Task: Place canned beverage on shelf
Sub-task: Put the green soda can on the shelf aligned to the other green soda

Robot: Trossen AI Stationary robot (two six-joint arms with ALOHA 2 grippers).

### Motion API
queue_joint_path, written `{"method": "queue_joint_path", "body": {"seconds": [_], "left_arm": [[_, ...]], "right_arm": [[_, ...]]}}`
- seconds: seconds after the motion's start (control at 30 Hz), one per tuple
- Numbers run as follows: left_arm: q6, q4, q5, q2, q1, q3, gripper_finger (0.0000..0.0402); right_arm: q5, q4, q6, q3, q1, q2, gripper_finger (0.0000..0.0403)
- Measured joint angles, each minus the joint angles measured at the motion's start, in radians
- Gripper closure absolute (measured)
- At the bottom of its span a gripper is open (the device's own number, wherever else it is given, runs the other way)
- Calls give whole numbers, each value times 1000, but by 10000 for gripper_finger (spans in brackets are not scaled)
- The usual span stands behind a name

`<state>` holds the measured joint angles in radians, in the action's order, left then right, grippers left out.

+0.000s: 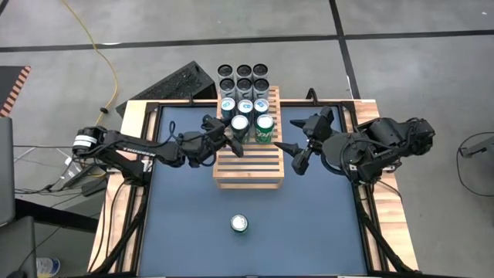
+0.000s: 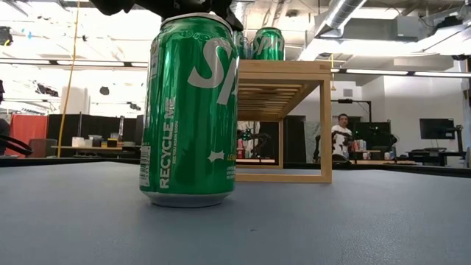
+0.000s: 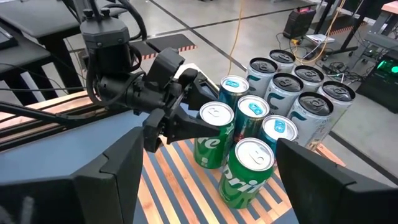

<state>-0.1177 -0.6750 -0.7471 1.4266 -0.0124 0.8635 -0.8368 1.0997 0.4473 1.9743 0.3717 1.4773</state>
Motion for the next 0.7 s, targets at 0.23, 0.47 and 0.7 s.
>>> {"method": "queue_joint_path", "body": {"seconds": [0.23,0.47,0.7], "left_arm": [[-1,2,-18,1,0,0,118],[-2,2,-18,1,0,0,118],[-8,2,-9,1,8,0,118]], "right_arm": [[0,0,-1,0,0,0,97],[0,0,-2,0,0,0,97],[0,0,-2,0,0,0,97]]}}
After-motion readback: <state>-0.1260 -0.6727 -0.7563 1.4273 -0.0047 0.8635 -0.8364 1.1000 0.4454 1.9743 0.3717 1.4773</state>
